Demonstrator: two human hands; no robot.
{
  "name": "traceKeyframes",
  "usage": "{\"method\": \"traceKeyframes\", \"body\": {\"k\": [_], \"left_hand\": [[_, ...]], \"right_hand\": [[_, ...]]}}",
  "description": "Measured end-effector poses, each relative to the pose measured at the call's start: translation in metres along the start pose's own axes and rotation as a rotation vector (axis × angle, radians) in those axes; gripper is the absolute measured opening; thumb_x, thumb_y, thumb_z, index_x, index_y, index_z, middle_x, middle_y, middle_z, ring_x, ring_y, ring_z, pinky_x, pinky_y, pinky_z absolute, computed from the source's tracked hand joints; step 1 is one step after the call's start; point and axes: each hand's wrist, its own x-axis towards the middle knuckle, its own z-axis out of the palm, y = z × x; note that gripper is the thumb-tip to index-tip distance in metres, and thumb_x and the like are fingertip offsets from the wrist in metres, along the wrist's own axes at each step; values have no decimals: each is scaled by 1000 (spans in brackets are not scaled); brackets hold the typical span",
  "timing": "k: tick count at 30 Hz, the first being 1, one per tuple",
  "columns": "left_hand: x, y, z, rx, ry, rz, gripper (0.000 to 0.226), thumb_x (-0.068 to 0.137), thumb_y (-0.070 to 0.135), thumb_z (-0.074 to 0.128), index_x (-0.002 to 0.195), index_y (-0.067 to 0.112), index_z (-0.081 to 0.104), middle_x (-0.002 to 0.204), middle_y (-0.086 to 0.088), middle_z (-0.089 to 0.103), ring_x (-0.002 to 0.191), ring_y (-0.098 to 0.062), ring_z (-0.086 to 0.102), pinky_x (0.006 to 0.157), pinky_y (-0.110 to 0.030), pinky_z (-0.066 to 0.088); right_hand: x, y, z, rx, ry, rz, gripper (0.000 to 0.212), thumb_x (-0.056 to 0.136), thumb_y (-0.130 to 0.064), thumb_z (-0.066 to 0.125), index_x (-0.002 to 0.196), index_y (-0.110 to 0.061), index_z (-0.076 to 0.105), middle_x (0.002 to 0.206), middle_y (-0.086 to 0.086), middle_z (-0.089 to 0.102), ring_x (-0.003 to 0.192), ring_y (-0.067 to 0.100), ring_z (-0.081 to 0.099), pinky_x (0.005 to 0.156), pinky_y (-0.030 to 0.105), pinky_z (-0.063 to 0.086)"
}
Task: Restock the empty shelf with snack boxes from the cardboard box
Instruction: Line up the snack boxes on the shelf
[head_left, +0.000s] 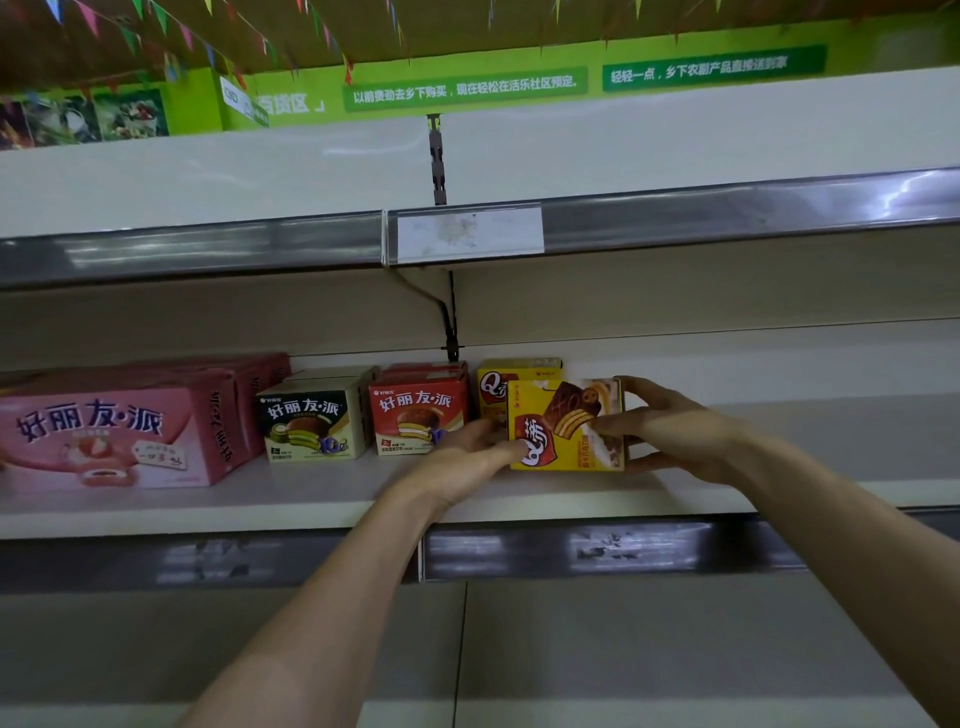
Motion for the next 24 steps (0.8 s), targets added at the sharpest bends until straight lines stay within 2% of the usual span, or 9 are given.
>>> {"method": "traceKeyframes", "body": {"k": [3,7,12,15,17,18,19,22,24], "left_hand": [[2,-3,-1,-14,1,-3,22,88,35,67,108,36,58,123,7,64,113,-10,58,107,-33,40],[3,-5,-2,-21,46,5,26,82,42,71,104,42,58,122,8,63,114,-13,57,109,-37,39],[2,-4,-5,-51,74,-13,54,66,52,74,115,38,58,122,7,65,112,-14,58,107,-39,41],[1,-3,-7,-89,119,-8,53,77,39,77,124,29,57,124,4,64,109,-15,60,104,-39,45],[-1,0,-8,-146,148,-30,77,72,60,73,136,24,50,128,4,60,108,-17,60,102,-41,46],[-1,1,-8,-199,150,-46,92,63,76,67,137,24,50,127,2,61,106,-19,63,100,-42,47],[-3,3,-8,-252,139,-57,94,59,87,58,131,26,54,122,-1,65,102,-22,66,98,-41,48],[-4,7,-12,-406,99,-58,68,79,80,32,101,27,69,98,-11,72,85,-26,67,87,-38,46],[-3,6,-14,-457,76,-67,63,80,74,37,98,24,71,92,-10,72,74,-23,63,82,-38,43]], "right_hand": [[2,1,7,64,-11,-18,72,87,-10,68,146,-27,30,98,3,72,95,18,67,76,36,56],[3,-4,12,109,-64,-29,66,89,-10,66,145,-26,35,101,4,73,95,18,68,73,32,57],[4,-5,15,126,-71,-42,60,89,-12,65,141,-26,39,109,4,70,99,21,67,78,35,57],[3,-3,18,218,-51,-59,63,85,-2,67,136,-24,38,109,8,69,94,21,68,69,32,58],[3,0,24,215,20,-172,64,81,6,69,133,-21,42,112,10,66,93,19,67,69,28,58],[4,2,27,159,82,-267,65,79,7,70,132,-19,44,114,9,64,94,18,65,69,23,58],[4,4,30,75,148,-376,64,77,7,73,129,-18,44,114,6,62,95,16,62,69,20,57],[5,12,37,-225,271,-676,61,75,-3,77,121,-25,43,116,-2,52,99,17,59,71,18,54],[5,18,38,-393,253,-705,66,76,-7,77,129,-27,43,130,-2,42,109,18,55,81,27,54]]}}
